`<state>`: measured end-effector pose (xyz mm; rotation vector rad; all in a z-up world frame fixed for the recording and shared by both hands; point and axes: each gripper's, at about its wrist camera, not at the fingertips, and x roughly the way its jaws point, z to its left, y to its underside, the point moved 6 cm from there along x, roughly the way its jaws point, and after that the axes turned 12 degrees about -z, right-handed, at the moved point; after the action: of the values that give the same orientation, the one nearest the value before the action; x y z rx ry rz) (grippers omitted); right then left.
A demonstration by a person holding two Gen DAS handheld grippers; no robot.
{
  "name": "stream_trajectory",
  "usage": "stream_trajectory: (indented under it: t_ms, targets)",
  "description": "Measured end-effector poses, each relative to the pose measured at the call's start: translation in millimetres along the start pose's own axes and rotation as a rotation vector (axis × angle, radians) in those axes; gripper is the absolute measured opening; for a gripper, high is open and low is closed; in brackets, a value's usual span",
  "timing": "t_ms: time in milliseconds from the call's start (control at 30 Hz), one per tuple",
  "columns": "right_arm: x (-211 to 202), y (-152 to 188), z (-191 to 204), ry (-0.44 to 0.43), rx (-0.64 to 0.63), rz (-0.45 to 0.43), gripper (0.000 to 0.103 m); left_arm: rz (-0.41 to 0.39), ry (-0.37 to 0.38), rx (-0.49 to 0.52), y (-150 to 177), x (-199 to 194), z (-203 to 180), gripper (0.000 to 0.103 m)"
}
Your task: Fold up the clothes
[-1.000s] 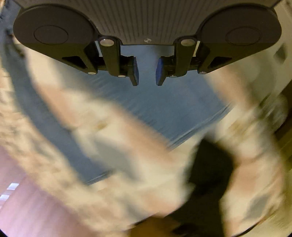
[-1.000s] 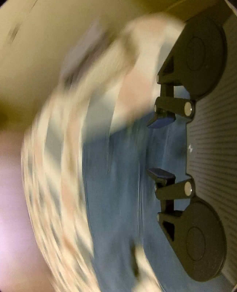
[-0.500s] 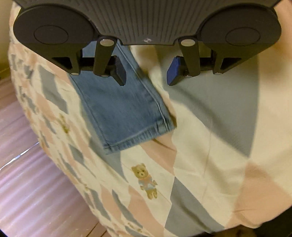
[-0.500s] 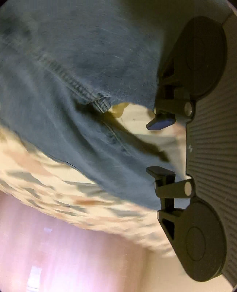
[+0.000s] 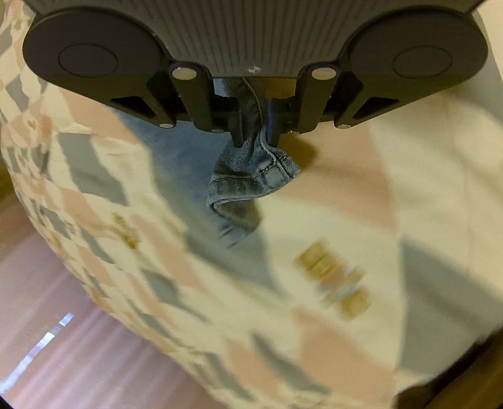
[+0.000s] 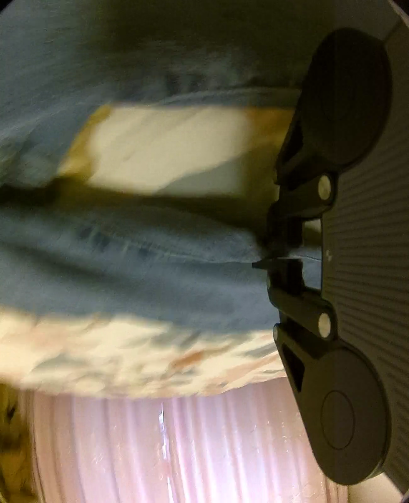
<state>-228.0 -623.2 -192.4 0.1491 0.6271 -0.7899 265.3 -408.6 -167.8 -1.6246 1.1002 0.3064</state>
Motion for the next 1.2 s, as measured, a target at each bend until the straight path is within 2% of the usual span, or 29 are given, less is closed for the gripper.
stream_trajectory:
  t_ms: [100, 133, 167, 233, 267, 300, 333, 367, 433, 500, 600, 700, 767, 833, 933, 1000, 1033, 1100, 1200]
  targets:
    - [-28, -2, 57, -0.090, -0.256, -0.069, 0.005, -0.048, 0.055, 0.070, -26, -11, -25, 0.011]
    - [-37, -4, 72, -0.105, -0.303, -0.074, 0.005, -0.077, 0.080, 0.088, -36, -19, -33, 0.011]
    - [-43, -6, 80, -0.100, -0.327, -0.063, 0.005, -0.111, 0.108, 0.104, -47, -28, -41, 0.012]
    - [-37, -3, 78, -0.022, -0.399, 0.017, 0.010, -0.170, 0.164, 0.152, -63, -47, -52, 0.013]
    - [-32, 1, 74, 0.026, -0.435, 0.072, 0.022, -0.193, 0.162, 0.213, -64, -53, -54, 0.014]
    - [-20, 11, 58, 0.106, -0.460, 0.176, 0.051, -0.199, 0.134, 0.278, -61, -52, -54, 0.015]
    - [-11, 20, 39, 0.199, -0.442, 0.270, 0.053, -0.175, 0.095, 0.334, -52, -45, -49, 0.017]
    - [-10, 26, 26, 0.232, -0.408, 0.333, 0.051, -0.134, 0.052, 0.375, -40, -36, -40, 0.019]
    - [-25, 32, 22, 0.160, -0.400, 0.374, 0.047, -0.037, -0.020, 0.417, -14, -20, -25, 0.019]
    - [-49, 22, 24, 0.106, -0.462, 0.344, 0.053, -0.026, -0.058, 0.454, 6, -22, -17, 0.026]
    - [-82, -22, 11, 0.110, -0.498, 0.272, 0.054, -0.035, -0.105, 0.436, 20, -41, -9, 0.038]
    - [-104, -91, -16, 0.217, -0.509, 0.187, 0.054, -0.024, -0.204, 0.503, 34, -58, 6, 0.041]
    - [-131, -144, -33, 0.294, -0.534, 0.098, 0.054, -0.005, -0.266, 0.540, 43, -68, 18, 0.042]
    - [-159, -193, -48, 0.342, -0.550, -0.002, 0.054, 0.008, -0.334, 0.534, 47, -83, 28, 0.039]
    - [-187, -254, -71, 0.368, -0.555, -0.081, 0.054, 0.013, -0.309, 0.468, 63, -120, 14, 0.038]
    - [-188, -277, -86, 0.438, -0.585, -0.074, 0.053, 0.051, -0.259, 0.451, 94, -148, -8, 0.039]
    - [-190, -288, -93, 0.503, -0.610, -0.063, 0.052, 0.074, -0.233, 0.444, 112, -162, -20, 0.039]
    - [-194, -294, -91, 0.468, -0.654, -0.023, 0.052, 0.135, -0.198, 0.417, 155, -190, -45, 0.039]
    - [-198, -276, -66, 0.375, -0.814, 0.094, 0.054, 0.231, -0.158, 0.365, 217, -230, -81, 0.039]
